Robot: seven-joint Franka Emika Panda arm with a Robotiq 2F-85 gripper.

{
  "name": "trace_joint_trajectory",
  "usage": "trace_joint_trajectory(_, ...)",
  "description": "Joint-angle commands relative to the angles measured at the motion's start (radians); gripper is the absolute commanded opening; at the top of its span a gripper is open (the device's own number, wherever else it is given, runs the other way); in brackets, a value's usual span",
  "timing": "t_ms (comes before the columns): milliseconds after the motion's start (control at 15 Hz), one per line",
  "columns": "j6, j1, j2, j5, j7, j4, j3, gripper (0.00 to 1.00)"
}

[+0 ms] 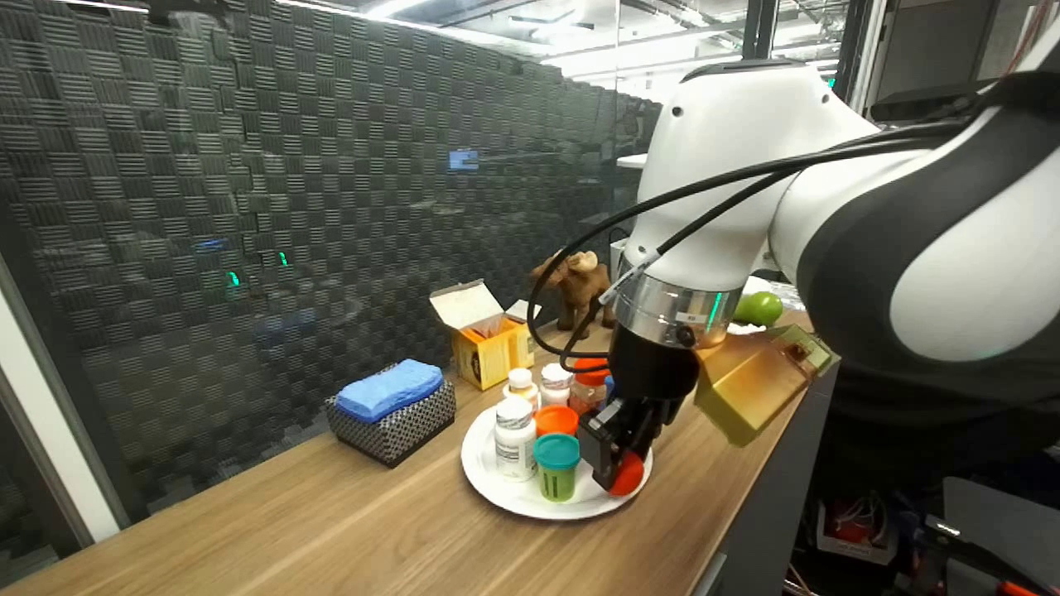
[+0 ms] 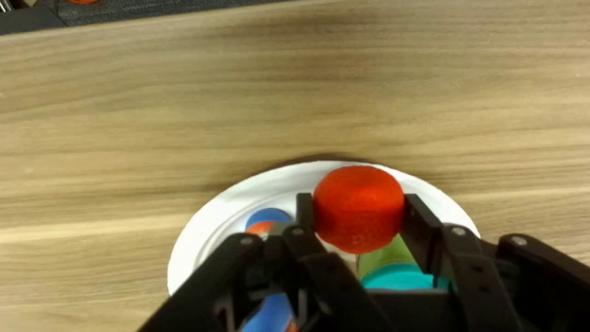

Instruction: Put the bottles and the orange plushie surrounding the white plate on the white plate

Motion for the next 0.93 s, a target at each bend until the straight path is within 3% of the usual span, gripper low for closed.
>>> trace_joint_trajectory(0,0.037,0.003,0.019,-0.066,0.06,0.029,-0.015,0.25)
trace_joint_trajectory(133,0.035,0.003,0.024,-0.07,0.064,0.034,-0.015,0.25)
trace_joint_trajectory(200,0.031,0.004,0.028,-0.072,0.063,0.037,-0.015,0.4)
trace_joint_trajectory(267,0.029,0.005,0.03,-0.071,0.061,0.038,-0.014,0.75)
trace_joint_trajectory(333,0.028,0.006,0.03,-0.067,0.057,0.039,-0.012,0.77)
trace_joint_trajectory(533,0.026,0.005,0.023,-0.045,0.042,0.03,-0.004,0.98)
trace_joint_trajectory(867,-0.031,0.003,-0.041,0.057,-0.034,-0.001,0.043,1.0)
